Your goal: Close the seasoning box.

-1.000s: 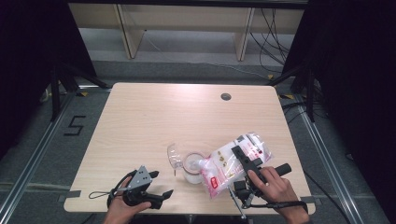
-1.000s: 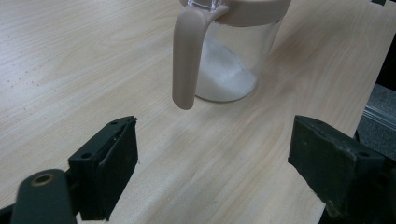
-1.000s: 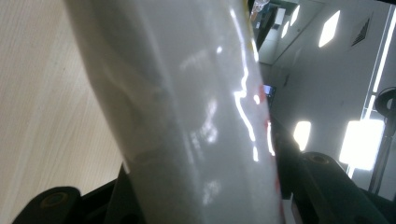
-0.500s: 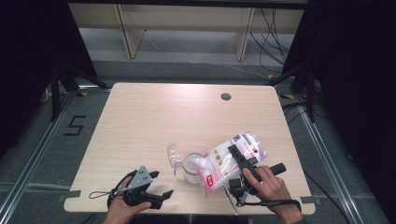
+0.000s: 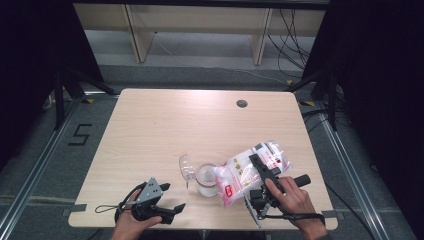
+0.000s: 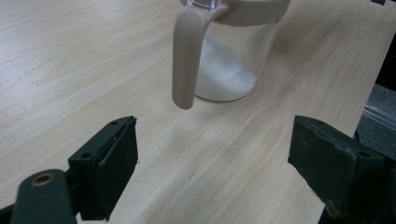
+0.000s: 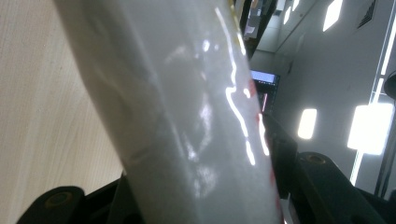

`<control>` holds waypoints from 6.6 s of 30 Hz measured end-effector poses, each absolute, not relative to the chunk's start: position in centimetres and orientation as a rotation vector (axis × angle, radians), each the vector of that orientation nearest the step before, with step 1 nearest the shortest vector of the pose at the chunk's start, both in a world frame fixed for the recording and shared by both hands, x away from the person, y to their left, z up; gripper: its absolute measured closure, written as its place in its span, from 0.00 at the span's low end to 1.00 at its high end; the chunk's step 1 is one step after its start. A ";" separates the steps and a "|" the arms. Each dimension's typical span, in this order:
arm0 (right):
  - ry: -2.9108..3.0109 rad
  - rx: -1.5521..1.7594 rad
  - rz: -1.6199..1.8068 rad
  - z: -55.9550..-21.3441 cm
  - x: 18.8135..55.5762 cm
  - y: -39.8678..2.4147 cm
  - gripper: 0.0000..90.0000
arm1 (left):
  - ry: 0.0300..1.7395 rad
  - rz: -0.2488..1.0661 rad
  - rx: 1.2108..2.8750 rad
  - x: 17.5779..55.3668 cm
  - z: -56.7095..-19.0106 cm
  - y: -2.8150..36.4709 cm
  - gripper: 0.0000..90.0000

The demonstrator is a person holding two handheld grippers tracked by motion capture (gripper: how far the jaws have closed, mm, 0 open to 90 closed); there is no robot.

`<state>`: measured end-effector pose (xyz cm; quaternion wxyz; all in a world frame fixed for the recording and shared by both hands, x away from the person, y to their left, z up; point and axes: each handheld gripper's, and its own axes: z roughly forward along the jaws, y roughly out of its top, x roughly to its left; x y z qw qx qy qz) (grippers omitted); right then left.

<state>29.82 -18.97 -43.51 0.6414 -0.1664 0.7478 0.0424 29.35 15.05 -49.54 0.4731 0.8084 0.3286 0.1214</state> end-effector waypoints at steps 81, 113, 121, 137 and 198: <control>1.688 -0.404 0.108 -42.7 29.5 -20.4 0.67 | 0.807 0.298 1.977 29.3 -49.5 15.1 0.17; 1.674 -0.497 0.114 -42.3 28.5 -19.0 0.67 | 0.801 0.307 1.993 29.5 -49.6 15.2 0.17; 1.674 -0.471 0.147 -42.4 28.8 -19.0 0.68 | 0.808 0.294 1.974 29.4 -49.6 15.0 0.17; 1.707 -0.431 0.146 -42.8 29.6 -19.1 0.69 | 0.807 0.292 1.974 29.4 -49.6 15.0 0.17; 1.698 -0.412 0.148 -42.2 29.6 -19.8 0.70 | 0.795 0.315 2.000 29.5 -49.6 15.2 0.17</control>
